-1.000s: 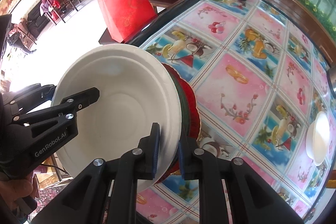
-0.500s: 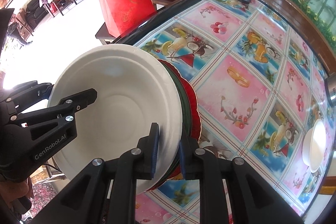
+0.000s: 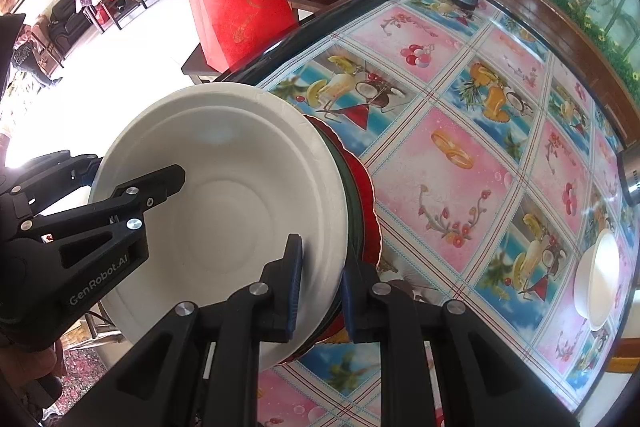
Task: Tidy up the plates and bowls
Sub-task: 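Lower the white plates onto the cream bowl and open both grippers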
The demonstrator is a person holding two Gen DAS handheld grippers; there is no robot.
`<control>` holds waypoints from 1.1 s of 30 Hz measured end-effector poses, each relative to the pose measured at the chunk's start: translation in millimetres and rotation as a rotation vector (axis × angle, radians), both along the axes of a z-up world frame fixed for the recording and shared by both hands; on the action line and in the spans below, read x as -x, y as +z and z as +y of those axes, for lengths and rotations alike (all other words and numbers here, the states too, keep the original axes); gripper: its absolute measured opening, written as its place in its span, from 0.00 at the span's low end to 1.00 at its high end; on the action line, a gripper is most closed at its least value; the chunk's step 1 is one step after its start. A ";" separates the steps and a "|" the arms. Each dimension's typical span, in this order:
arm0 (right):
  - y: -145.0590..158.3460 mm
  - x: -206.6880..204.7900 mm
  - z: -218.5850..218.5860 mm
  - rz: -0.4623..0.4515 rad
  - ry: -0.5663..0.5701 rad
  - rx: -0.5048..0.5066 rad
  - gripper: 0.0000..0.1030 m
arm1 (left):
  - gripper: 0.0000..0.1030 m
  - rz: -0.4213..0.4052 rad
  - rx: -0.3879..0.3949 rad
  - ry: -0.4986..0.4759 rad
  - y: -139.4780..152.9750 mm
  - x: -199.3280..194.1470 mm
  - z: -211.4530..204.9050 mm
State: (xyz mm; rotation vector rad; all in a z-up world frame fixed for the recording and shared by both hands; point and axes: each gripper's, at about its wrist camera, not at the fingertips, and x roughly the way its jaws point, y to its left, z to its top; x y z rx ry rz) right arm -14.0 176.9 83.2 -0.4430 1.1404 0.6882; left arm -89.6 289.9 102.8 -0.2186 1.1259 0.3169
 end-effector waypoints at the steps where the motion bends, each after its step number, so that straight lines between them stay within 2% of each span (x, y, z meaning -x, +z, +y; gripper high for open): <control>1: 1.1 0.0 -0.8 -0.003 -0.001 0.000 0.18 | 0.32 -0.005 -0.002 0.001 1.3 -0.3 -0.4; 6: 3.4 -0.8 -3.9 -0.009 -0.008 -0.003 0.18 | 0.33 -0.007 -0.010 -0.002 2.3 -3.1 -2.0; 8: 4.3 -0.9 -5.3 -0.011 -0.010 -0.006 0.18 | 0.47 -0.012 -0.004 0.000 2.8 -3.6 -1.9; 10: 4.7 -1.2 -6.8 -0.013 -0.013 -0.008 0.18 | 0.56 -0.023 -0.004 0.004 4.7 -3.7 -1.5; 20: 14.2 -3.1 -17.8 -0.014 -0.047 -0.056 0.18 | 0.56 -0.061 0.014 0.016 19.3 -4.6 0.7; 25: 21.6 -5.5 -25.9 -0.018 -0.065 -0.086 0.29 | 0.58 -0.083 0.012 0.006 28.6 -8.8 -6.5; 33: 26.8 -10.5 -45.4 -0.023 -0.104 -0.094 0.32 | 0.58 -0.088 0.017 -0.048 32.9 -23.2 -32.2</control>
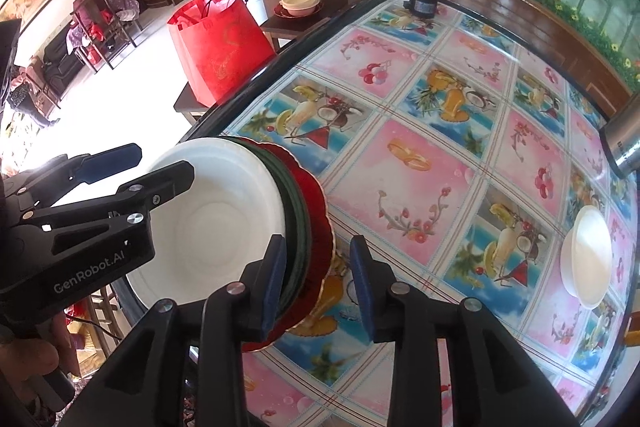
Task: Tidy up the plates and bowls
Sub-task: 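Lower the white plates onto the cream bowl and open both grippers, then move both grippers toward the white paper bowl on the table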
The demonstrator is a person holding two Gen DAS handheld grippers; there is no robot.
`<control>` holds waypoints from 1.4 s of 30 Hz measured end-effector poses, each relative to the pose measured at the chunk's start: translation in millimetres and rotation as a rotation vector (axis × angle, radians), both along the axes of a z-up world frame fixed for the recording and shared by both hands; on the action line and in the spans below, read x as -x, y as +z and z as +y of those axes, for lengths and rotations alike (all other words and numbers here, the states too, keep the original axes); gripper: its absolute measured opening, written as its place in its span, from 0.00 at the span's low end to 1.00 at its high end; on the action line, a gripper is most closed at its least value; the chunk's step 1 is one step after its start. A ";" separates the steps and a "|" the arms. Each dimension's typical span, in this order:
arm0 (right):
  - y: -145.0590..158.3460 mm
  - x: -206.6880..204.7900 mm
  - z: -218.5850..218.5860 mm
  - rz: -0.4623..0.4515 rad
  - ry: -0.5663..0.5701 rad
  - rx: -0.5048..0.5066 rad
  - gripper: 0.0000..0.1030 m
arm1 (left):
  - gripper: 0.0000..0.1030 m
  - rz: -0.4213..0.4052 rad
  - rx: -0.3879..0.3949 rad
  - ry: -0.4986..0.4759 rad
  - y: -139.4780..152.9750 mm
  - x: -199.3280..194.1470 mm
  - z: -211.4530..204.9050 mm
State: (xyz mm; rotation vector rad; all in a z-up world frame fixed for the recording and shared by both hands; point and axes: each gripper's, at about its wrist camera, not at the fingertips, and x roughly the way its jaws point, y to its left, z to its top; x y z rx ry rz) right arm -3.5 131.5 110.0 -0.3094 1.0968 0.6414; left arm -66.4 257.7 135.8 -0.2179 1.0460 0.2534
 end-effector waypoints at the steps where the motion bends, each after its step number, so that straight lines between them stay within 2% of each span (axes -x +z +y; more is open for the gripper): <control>1: -0.1 -1.2 -3.7 0.000 -0.009 0.001 0.33 | 0.58 0.002 0.001 -0.010 0.1 -2.7 -4.8; 7: 0.2 -10.2 -29.6 -0.002 -0.068 0.004 0.36 | 0.58 0.001 0.002 -0.061 1.9 -18.3 -31.7; 9: -0.9 -14.8 -41.4 0.001 -0.095 0.002 0.40 | 0.58 0.001 0.001 -0.081 2.4 -24.6 -42.2; 16: -5.1 -30.5 -83.5 0.013 -0.184 0.000 0.41 | 0.58 0.001 0.001 -0.161 1.7 -51.8 -87.4; 22: -8.7 -44.3 -124.2 0.020 -0.263 -0.004 0.47 | 0.58 0.005 0.005 -0.224 -1.9 -76.2 -127.2; 37: -21.1 -71.7 -230.7 0.049 -0.456 -0.013 0.54 | 0.61 0.044 0.023 -0.378 -18.5 -127.7 -233.0; 42: -22.4 -81.4 -269.0 0.050 -0.520 -0.020 0.56 | 0.61 0.052 0.035 -0.403 -23.3 -149.5 -261.9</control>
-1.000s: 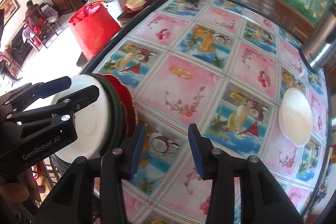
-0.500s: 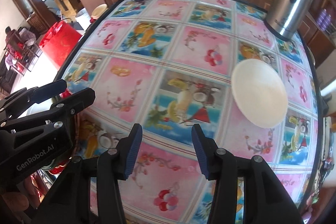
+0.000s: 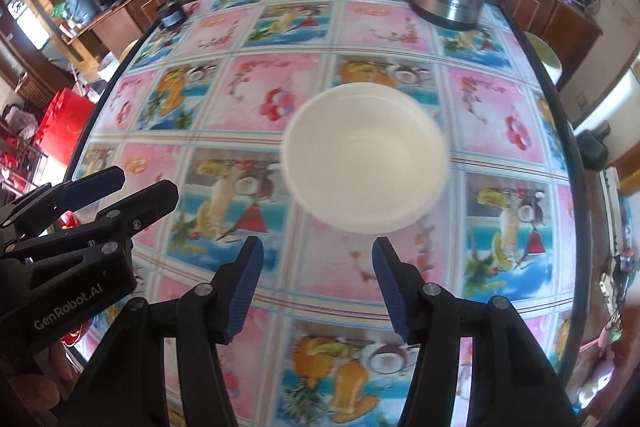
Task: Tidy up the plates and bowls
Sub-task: 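Move both grippers toward the white paper bowl on the table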
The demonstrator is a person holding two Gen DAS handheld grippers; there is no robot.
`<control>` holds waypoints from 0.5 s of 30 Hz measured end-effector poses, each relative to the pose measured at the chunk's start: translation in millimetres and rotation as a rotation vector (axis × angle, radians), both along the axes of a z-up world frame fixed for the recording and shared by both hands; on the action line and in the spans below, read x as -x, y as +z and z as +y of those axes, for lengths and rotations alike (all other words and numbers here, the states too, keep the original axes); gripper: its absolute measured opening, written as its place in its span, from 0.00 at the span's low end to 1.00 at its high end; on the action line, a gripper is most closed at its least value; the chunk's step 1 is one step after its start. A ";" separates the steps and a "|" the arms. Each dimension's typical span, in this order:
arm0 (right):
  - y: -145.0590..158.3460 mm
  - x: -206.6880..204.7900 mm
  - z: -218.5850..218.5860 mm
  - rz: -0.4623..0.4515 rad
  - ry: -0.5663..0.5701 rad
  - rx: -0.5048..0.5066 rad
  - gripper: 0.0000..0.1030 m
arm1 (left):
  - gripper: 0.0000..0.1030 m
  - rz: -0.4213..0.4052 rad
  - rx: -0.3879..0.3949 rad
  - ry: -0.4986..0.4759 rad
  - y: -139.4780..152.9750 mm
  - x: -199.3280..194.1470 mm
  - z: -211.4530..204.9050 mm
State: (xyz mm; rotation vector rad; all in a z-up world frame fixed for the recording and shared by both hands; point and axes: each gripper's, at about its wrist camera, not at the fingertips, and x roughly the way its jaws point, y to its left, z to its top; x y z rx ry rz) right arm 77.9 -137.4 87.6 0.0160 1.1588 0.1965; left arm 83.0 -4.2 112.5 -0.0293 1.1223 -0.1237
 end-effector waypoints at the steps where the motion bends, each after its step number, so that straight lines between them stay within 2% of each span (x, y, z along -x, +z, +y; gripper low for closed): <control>1: -0.2 -2.6 -10.0 0.000 -0.017 0.000 0.56 | 0.61 -0.002 -0.002 -0.005 -0.9 -5.1 -6.0; 8: -5.9 -22.6 -53.6 0.006 -0.085 -0.007 0.57 | 0.61 0.029 -0.005 -0.023 -15.7 -37.6 -38.8; 15: -18.9 -44.9 -73.8 0.025 -0.100 -0.026 0.58 | 0.61 0.069 0.000 -0.005 -34.6 -51.7 -49.9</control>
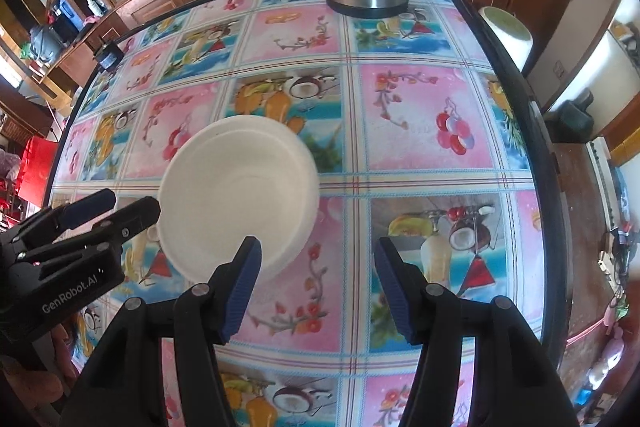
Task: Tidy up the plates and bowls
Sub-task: 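Move both grippers toward the white paper bowl on the table, then close the left gripper on the white bowl rim while the right gripper clamps it too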
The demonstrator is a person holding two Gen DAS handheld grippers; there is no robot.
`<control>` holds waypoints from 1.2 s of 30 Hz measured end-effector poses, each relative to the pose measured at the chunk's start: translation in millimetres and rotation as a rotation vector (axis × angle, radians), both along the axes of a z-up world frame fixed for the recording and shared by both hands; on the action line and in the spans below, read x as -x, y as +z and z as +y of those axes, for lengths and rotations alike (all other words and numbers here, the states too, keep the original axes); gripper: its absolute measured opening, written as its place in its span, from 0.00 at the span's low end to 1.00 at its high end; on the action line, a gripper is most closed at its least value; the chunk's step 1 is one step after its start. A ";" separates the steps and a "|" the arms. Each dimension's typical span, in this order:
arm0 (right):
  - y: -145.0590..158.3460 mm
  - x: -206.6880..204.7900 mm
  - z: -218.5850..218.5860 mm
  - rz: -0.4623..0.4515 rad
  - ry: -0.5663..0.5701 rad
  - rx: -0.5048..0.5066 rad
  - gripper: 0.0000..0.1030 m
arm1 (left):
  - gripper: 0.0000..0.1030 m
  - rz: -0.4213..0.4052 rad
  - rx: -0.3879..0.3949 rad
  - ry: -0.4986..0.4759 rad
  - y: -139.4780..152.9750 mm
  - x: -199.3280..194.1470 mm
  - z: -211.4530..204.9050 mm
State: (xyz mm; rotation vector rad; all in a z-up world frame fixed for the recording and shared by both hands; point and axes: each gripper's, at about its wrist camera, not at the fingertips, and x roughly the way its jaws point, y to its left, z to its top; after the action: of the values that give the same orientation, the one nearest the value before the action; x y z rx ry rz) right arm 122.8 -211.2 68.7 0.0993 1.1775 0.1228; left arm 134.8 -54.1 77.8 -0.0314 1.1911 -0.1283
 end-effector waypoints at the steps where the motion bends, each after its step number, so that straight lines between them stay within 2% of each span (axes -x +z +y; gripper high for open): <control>1: -1.0 -2.5 -0.8 0.000 0.001 -0.004 0.58 | 0.61 0.003 0.003 0.002 -1.5 -0.7 -0.6; 9: -16.9 -23.1 -0.5 0.028 0.022 -0.021 0.58 | 0.61 0.043 0.025 0.017 -13.7 -10.5 -5.3; 18: -33.7 -35.7 3.1 0.069 0.042 -0.037 0.58 | 0.61 0.065 0.010 0.015 -25.4 -15.7 -12.7; 29: -38.3 -40.4 3.1 0.079 0.059 -0.033 0.57 | 0.61 0.083 -0.001 0.018 -35.3 -20.8 -19.4; 31: -39.6 -41.1 4.0 0.081 0.062 -0.029 0.52 | 0.61 0.086 -0.007 0.014 -36.3 -21.9 -20.9; 33: -40.9 -41.8 4.2 0.086 0.067 -0.025 0.39 | 0.61 0.086 -0.012 0.010 -37.8 -22.5 -22.1; 36: -40.7 -41.9 3.9 0.084 0.070 -0.030 0.30 | 0.61 0.096 -0.012 0.004 -41.1 -23.1 -23.3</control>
State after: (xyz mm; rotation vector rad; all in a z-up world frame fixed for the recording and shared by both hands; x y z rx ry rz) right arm 164.7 -207.4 28.0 0.0905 1.2636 0.2003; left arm 157.8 -77.3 36.7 -0.0300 1.2880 -0.1175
